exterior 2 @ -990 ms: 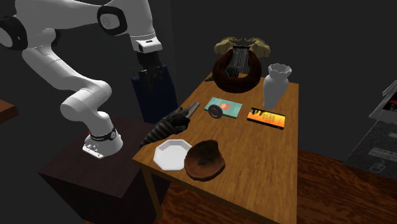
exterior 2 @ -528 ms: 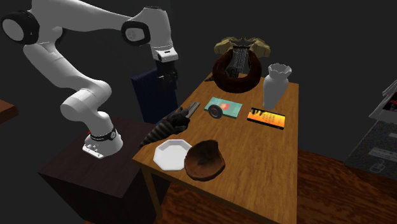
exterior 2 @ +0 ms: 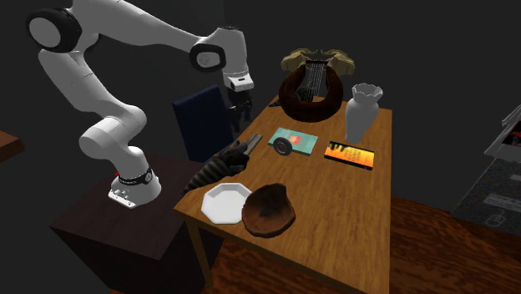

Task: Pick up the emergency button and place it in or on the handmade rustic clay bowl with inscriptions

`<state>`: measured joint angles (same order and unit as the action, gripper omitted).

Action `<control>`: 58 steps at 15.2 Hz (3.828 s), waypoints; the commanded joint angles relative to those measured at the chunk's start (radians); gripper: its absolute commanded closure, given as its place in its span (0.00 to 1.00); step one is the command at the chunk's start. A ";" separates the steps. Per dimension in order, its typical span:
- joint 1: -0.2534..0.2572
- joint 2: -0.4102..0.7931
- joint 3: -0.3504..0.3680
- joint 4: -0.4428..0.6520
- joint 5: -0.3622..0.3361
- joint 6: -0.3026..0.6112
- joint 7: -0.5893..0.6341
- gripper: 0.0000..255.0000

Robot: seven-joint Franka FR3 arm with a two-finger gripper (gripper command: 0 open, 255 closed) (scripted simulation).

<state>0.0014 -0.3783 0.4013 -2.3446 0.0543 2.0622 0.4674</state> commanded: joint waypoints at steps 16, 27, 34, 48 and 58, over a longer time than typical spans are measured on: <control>0.087 0.722 0.129 0.449 -0.374 0.147 0.605 0.00; 0.133 0.852 0.087 0.497 -0.447 0.211 0.671 0.00; 0.133 0.852 0.087 0.497 -0.447 0.211 0.671 1.00; 0.122 0.813 0.103 0.511 -0.418 0.163 0.650 1.00; 0.106 0.746 0.129 0.558 -0.367 0.060 0.610 1.00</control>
<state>0.1078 0.3721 0.5282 -1.7971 -0.3170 2.1360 1.0819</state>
